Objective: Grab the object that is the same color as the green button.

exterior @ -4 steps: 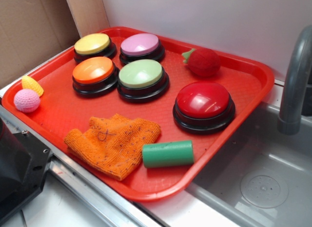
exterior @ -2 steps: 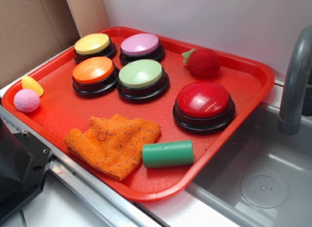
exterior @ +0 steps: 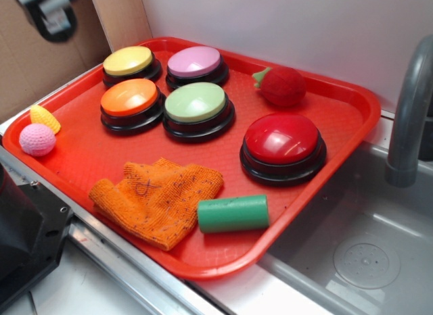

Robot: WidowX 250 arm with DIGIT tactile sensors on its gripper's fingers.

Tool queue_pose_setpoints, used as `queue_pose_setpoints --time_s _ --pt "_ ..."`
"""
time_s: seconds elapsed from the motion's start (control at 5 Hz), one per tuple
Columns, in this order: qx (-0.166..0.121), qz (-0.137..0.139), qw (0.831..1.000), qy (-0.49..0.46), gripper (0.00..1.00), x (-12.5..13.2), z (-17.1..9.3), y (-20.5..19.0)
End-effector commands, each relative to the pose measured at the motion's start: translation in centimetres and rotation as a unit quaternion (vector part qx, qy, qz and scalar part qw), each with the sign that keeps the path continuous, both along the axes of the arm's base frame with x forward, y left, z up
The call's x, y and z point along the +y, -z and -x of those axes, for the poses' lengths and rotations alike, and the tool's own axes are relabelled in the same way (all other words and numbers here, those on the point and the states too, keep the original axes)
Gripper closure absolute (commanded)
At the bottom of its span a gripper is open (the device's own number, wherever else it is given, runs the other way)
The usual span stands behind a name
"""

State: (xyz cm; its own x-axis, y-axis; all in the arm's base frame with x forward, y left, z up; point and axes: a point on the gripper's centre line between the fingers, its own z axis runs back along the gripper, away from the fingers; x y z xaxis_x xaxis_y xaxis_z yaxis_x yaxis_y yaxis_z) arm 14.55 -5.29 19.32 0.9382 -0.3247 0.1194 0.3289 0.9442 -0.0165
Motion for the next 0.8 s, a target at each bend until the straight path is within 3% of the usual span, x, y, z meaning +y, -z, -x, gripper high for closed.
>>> queue_pose_setpoints --time_s 0.0,0.2,0.6 --pt "-0.036 -0.003 0.997 0.069 0.0 -4.7 -2.2 4.3" --pt "-0.036 0.017 0.994 0.098 0.0 -7.1 -2.2 7.0" --pt "-0.019 0.018 0.994 0.11 0.0 -9.3 -2.5 11.4"
